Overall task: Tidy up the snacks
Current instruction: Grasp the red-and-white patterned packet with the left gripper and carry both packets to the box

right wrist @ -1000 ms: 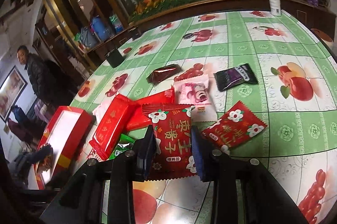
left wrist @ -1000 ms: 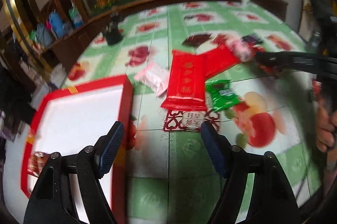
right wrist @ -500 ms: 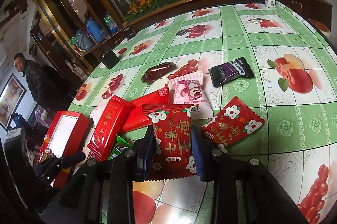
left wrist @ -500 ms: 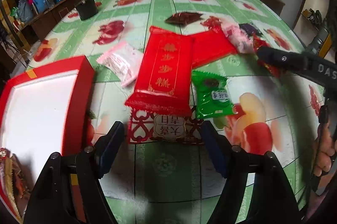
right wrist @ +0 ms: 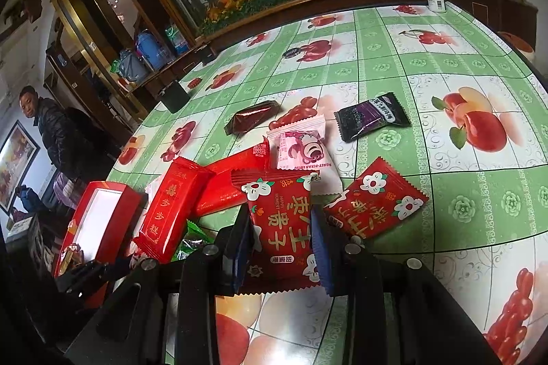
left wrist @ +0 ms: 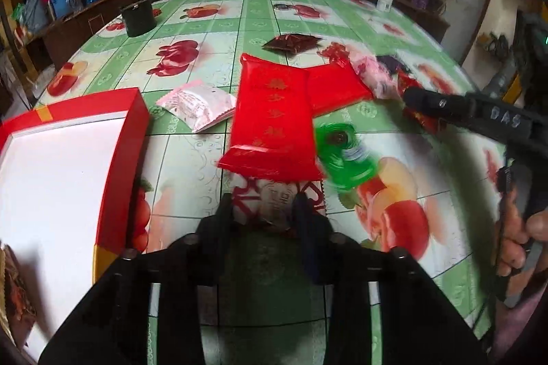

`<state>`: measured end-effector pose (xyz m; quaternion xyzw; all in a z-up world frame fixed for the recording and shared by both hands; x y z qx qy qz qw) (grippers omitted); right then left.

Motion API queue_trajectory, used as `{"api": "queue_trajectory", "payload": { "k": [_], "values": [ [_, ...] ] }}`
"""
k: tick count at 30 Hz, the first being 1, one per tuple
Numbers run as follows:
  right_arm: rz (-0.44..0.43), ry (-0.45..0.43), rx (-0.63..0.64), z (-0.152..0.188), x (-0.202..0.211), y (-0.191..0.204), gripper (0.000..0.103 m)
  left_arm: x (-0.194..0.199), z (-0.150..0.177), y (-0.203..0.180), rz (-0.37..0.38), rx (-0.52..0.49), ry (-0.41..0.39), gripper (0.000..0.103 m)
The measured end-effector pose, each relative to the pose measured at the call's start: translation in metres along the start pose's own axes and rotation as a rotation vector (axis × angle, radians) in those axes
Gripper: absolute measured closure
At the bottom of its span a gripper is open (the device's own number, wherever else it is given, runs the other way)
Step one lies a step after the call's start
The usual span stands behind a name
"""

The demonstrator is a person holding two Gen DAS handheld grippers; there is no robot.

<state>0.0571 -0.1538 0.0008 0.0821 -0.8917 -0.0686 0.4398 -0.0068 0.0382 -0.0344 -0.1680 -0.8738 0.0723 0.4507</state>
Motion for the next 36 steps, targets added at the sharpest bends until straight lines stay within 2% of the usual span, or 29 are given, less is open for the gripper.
{"api": "queue_trajectory", "payload": {
  "k": [5, 8, 13, 25, 29, 31, 33, 36],
  "values": [
    [-0.008, -0.002, 0.013, 0.001, 0.000, 0.003, 0.069, 0.009, 0.013, -0.009, 0.010, -0.035, -0.001, 0.077],
    [-0.002, 0.002, 0.021, 0.003, -0.001, 0.005, 0.069, 0.019, 0.025, -0.025, 0.071, -0.057, 0.003, 0.081],
    [-0.008, -0.009, 0.024, 0.002, 0.001, 0.006, 0.069, 0.035, 0.032, -0.040, 0.104, -0.094, -0.031, 0.089],
    [-0.035, -0.051, 0.039, 0.000, 0.011, 0.012, 0.069, 0.044, 0.042, -0.071, 0.134, -0.154, -0.067, 0.091],
    [-0.063, -0.077, 0.053, 0.000, 0.019, 0.017, 0.069, 0.050, 0.040, -0.065, 0.122, -0.137, -0.081, 0.091],
    [-0.105, -0.089, 0.055, 0.002, 0.024, 0.023, 0.069, 0.057, 0.038, -0.061, 0.106, -0.133, -0.100, 0.092],
    [-0.169, -0.086, 0.046, 0.003, 0.029, 0.030, 0.069, 0.070, 0.034, -0.056, 0.083, -0.129, -0.133, 0.092],
    [-0.219, -0.104, 0.057, 0.006, 0.035, 0.044, 0.070, 0.097, 0.026, -0.043, 0.040, -0.123, -0.204, 0.091]
  ]
}}
Point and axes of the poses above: each gripper's, at about its wrist camera, not at the fingertips, and x roughly against the way its jaws point, y to its left, z to its underside, the point moved 5 cm from there along -x, roughly the way its jaws point, and after that the axes turned 15 degrees about z, right-handed, at the moved point
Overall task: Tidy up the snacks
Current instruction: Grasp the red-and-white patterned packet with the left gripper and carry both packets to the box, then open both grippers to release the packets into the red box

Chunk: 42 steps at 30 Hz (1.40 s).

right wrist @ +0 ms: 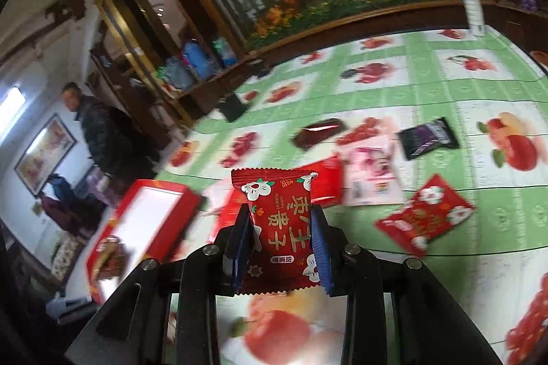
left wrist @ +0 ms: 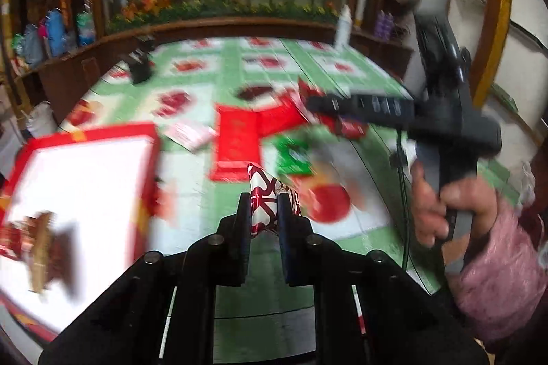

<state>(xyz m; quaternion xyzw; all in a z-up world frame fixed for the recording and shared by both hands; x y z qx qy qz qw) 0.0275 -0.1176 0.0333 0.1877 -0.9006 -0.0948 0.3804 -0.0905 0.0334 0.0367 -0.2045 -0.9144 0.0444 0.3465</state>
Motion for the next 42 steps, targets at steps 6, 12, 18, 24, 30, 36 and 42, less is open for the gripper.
{"api": "queue_trajectory", "payload": {
  "k": [6, 12, 18, 24, 30, 36, 42],
  "values": [
    [-0.149, 0.022, 0.034, 0.011, -0.008, 0.065, 0.070, 0.059, -0.015, 0.050, -0.152, 0.038, -0.127, 0.091],
    [-0.275, 0.087, 0.078, 0.027, -0.029, 0.140, 0.070, 0.090, -0.008, 0.106, -0.327, 0.097, -0.165, 0.091],
    [-0.347, 0.166, 0.165, 0.052, -0.046, 0.202, 0.070, 0.096, 0.011, 0.151, -0.432, 0.174, -0.130, 0.091],
    [-0.345, 0.206, 0.261, 0.074, -0.055, 0.234, 0.068, 0.095, 0.025, 0.164, -0.466, 0.200, -0.096, 0.091],
    [-0.344, 0.212, 0.287, 0.077, -0.059, 0.236, 0.067, 0.097, 0.026, 0.166, -0.490, 0.216, -0.094, 0.085],
    [-0.329, 0.181, 0.230, 0.066, -0.057, 0.222, 0.061, 0.105, 0.023, 0.167, -0.537, 0.239, -0.114, 0.047],
    [-0.297, 0.116, 0.145, 0.040, -0.048, 0.187, 0.053, 0.105, 0.006, 0.137, -0.518, 0.141, -0.170, 0.026]
  ]
}}
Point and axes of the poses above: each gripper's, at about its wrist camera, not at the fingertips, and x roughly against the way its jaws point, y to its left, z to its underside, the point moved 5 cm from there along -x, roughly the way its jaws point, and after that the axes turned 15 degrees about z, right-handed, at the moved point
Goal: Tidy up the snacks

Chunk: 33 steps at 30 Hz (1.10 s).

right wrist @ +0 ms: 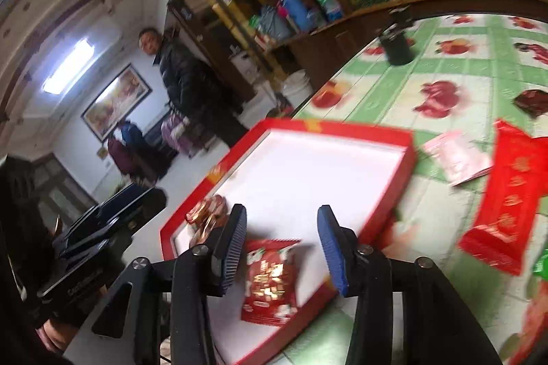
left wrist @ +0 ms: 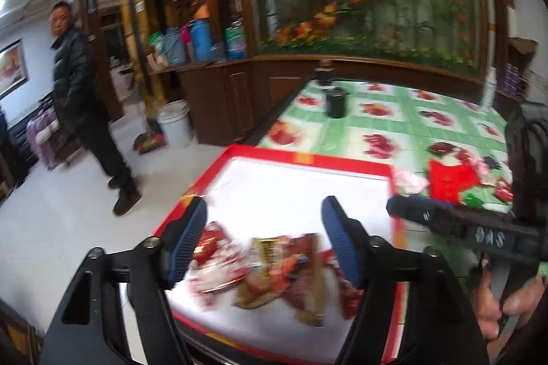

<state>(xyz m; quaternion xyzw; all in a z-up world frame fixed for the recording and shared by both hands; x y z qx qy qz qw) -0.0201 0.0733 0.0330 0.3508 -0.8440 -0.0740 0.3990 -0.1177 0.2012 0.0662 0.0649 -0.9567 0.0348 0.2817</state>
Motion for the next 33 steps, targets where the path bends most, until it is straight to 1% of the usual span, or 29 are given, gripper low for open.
{"api": "queue_trajectory", "payload": {
  "k": [3, 5, 6, 8, 9, 11, 12, 15, 16, 18, 21, 23, 25, 28, 30, 31, 32, 33],
  "values": [
    [0.057, -0.047, -0.039, -0.011, 0.021, -0.035, 0.052, -0.004, -0.001, -0.027, 0.069, -0.039, 0.009, 0.026],
    [0.097, -0.080, -0.088, -0.017, 0.041, -0.068, 0.052, -0.010, 0.003, -0.052, 0.124, -0.084, 0.030, 0.026],
    [0.130, -0.104, -0.125, -0.021, 0.055, -0.092, 0.052, -0.011, 0.003, -0.060, 0.138, -0.097, 0.037, 0.026],
    [0.175, -0.130, -0.178, -0.023, 0.074, -0.124, 0.052, -0.016, 0.006, -0.079, 0.180, -0.134, 0.059, 0.026],
    [0.208, -0.146, -0.220, -0.023, 0.088, -0.149, 0.052, -0.018, 0.007, -0.085, 0.194, -0.143, 0.066, 0.026],
    [0.247, -0.164, -0.270, -0.021, 0.108, -0.176, 0.052, -0.021, 0.008, -0.100, 0.231, -0.153, 0.088, 0.026],
    [0.274, -0.170, -0.306, -0.017, 0.120, -0.196, 0.052, -0.022, 0.009, -0.104, 0.243, -0.155, 0.096, 0.026],
    [0.320, -0.167, -0.389, -0.009, 0.139, -0.234, 0.052, -0.026, 0.009, -0.128, 0.311, -0.173, 0.131, 0.026],
    [0.321, -0.166, -0.412, -0.008, 0.143, -0.243, 0.052, -0.029, 0.009, -0.139, 0.341, -0.188, 0.141, 0.026],
    [0.311, -0.159, -0.454, -0.004, 0.149, -0.259, 0.052, -0.035, 0.009, -0.155, 0.375, -0.210, 0.159, 0.026],
    [0.320, -0.117, -0.525, 0.002, 0.147, -0.280, 0.052, -0.046, 0.011, -0.182, 0.441, -0.237, 0.203, 0.026],
    [0.280, -0.089, -0.595, 0.007, 0.144, -0.292, 0.054, -0.053, 0.016, -0.197, 0.462, -0.259, 0.232, 0.026],
    [0.237, -0.056, -0.651, 0.012, 0.138, -0.301, 0.054, -0.056, 0.020, -0.203, 0.475, -0.264, 0.246, 0.026],
    [0.275, -0.012, -0.650, 0.014, 0.127, -0.306, 0.054, -0.057, 0.025, -0.207, 0.491, -0.268, 0.265, 0.026],
    [0.314, 0.041, -0.649, 0.015, 0.114, -0.310, 0.054, -0.060, 0.024, -0.204, 0.483, -0.267, 0.271, 0.026],
    [0.318, 0.055, -0.649, 0.015, 0.110, -0.311, 0.056, -0.061, 0.023, -0.203, 0.483, -0.263, 0.272, 0.026],
    [0.317, 0.061, -0.648, 0.013, 0.108, -0.310, 0.060, -0.062, 0.022, -0.201, 0.485, -0.254, 0.274, 0.026],
    [0.320, 0.066, -0.647, 0.013, 0.106, -0.311, 0.061, -0.065, 0.022, -0.200, 0.486, -0.249, 0.277, 0.026]
  ]
}}
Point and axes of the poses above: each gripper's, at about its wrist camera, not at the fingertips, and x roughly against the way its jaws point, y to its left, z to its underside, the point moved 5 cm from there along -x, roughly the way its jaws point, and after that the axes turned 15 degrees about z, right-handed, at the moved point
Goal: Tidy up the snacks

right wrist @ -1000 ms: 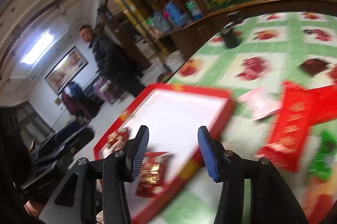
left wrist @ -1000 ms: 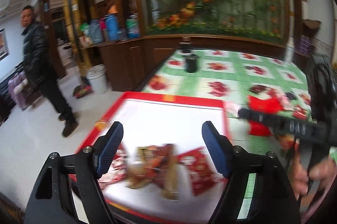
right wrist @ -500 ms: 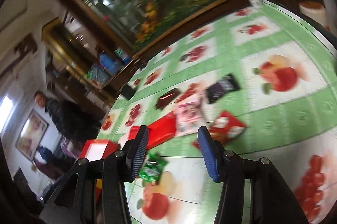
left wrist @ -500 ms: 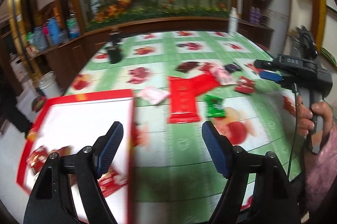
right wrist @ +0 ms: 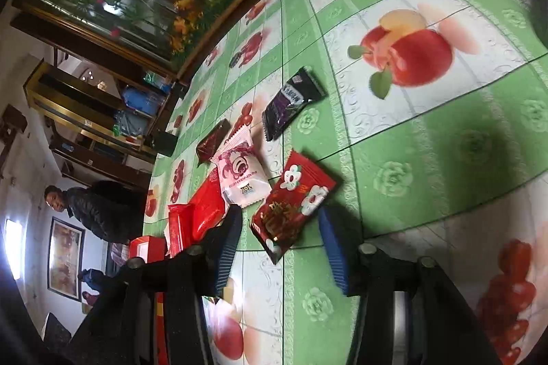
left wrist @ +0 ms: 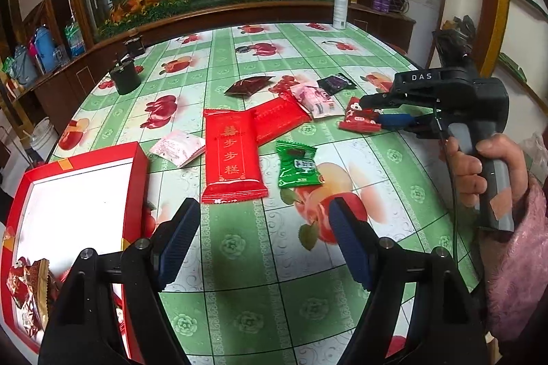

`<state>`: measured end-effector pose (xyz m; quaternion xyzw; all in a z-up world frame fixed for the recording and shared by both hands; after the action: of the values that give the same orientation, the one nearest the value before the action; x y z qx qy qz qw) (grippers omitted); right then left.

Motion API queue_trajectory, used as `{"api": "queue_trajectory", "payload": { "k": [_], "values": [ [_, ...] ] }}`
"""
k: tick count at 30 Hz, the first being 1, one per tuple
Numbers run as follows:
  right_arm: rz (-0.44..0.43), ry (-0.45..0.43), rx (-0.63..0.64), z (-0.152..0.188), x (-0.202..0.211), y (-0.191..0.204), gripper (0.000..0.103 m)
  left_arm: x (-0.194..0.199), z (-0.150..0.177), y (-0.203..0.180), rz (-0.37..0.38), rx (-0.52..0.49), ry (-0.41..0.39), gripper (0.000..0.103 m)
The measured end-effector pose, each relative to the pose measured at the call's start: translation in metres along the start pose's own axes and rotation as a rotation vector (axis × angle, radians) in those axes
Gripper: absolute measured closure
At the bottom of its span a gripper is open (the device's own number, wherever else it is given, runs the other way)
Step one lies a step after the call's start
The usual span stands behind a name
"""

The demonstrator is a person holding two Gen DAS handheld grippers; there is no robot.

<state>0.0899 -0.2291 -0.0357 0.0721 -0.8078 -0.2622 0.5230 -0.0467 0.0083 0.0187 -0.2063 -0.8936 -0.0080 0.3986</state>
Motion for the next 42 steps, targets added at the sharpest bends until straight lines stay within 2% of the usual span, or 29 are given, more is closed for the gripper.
{"api": "queue_trajectory", "payload": {
  "k": [1, 3, 4, 10, 13, 16, 18, 20, 23, 25, 27, 28, 29, 31, 37, 39, 41, 42],
  "values": [
    [0.011, 0.000, 0.004, -0.002, -0.003, 0.002, 0.062, -0.002, 0.000, 0.002, 0.001, 0.004, 0.003, 0.026],
    [0.027, 0.014, 0.016, -0.004, -0.009, 0.005, 0.075, -0.006, -0.002, 0.002, 0.006, 0.006, 0.011, 0.026],
    [0.025, 0.030, 0.023, -0.003, -0.013, 0.006, 0.086, -0.009, -0.003, 0.002, 0.010, 0.005, 0.015, 0.026],
    [0.008, 0.033, 0.022, 0.000, -0.012, 0.006, 0.090, -0.042, -0.012, -0.012, 0.071, 0.010, 0.071, 0.026],
    [0.001, 0.014, 0.018, -0.001, -0.005, 0.006, 0.097, -0.058, -0.017, -0.018, 0.086, 0.006, 0.093, 0.026],
    [-0.001, 0.023, 0.017, -0.001, -0.006, 0.006, 0.097, -0.075, -0.020, -0.017, 0.117, 0.012, 0.126, 0.026],
    [-0.005, 0.029, 0.017, -0.001, -0.006, 0.005, 0.097, -0.086, -0.020, -0.013, 0.130, 0.031, 0.157, 0.036],
    [-0.003, 0.037, 0.019, -0.001, -0.006, 0.005, 0.096, -0.095, -0.017, -0.007, 0.146, 0.056, 0.193, 0.037],
    [0.002, 0.056, 0.026, 0.000, -0.005, 0.006, 0.091, -0.097, -0.020, -0.007, 0.144, 0.037, 0.183, 0.039],
    [0.032, 0.046, 0.037, -0.002, -0.001, 0.005, 0.089, -0.099, -0.020, -0.010, 0.151, 0.019, 0.185, 0.047],
    [0.078, 0.027, 0.069, -0.002, 0.001, 0.007, 0.073, -0.101, -0.021, -0.014, 0.160, -0.001, 0.190, 0.051],
    [0.084, 0.011, 0.093, -0.001, 0.004, 0.012, 0.062, -0.102, -0.023, -0.016, 0.166, -0.001, 0.191, 0.051],
    [0.091, -0.002, 0.124, 0.000, 0.006, 0.018, 0.046, -0.102, -0.023, -0.017, 0.173, -0.001, 0.190, 0.051],
    [0.119, -0.030, 0.185, 0.003, 0.009, 0.028, 0.034, -0.102, -0.023, -0.017, 0.177, -0.007, 0.188, 0.051],
    [0.305, -0.102, 0.373, 0.021, -0.002, 0.052, 0.036, -0.102, -0.024, -0.017, 0.179, -0.011, 0.179, 0.052],
    [0.355, -0.125, 0.425, 0.027, -0.006, 0.058, 0.041, -0.103, -0.025, -0.014, 0.157, 0.004, 0.172, 0.051],
    [0.416, -0.158, 0.461, 0.030, -0.008, 0.061, 0.058, -0.104, -0.025, -0.011, 0.135, 0.010, 0.166, 0.051],
    [0.443, -0.170, 0.475, 0.030, -0.008, 0.060, 0.062, -0.104, -0.026, -0.009, 0.127, 0.014, 0.164, 0.051]
  ]
}}
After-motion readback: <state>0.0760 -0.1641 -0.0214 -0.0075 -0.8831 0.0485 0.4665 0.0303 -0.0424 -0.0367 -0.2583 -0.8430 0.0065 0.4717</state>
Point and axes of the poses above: each gripper's, at about its wrist camera, not at the fingertips, and x roughly against the way its jaws point, y to its left, z to its underside, the point moved 5 cm from there along -x, roughly the way its jaws point, and after that the axes turned 15 degrees about z, right-handed, at the moved point
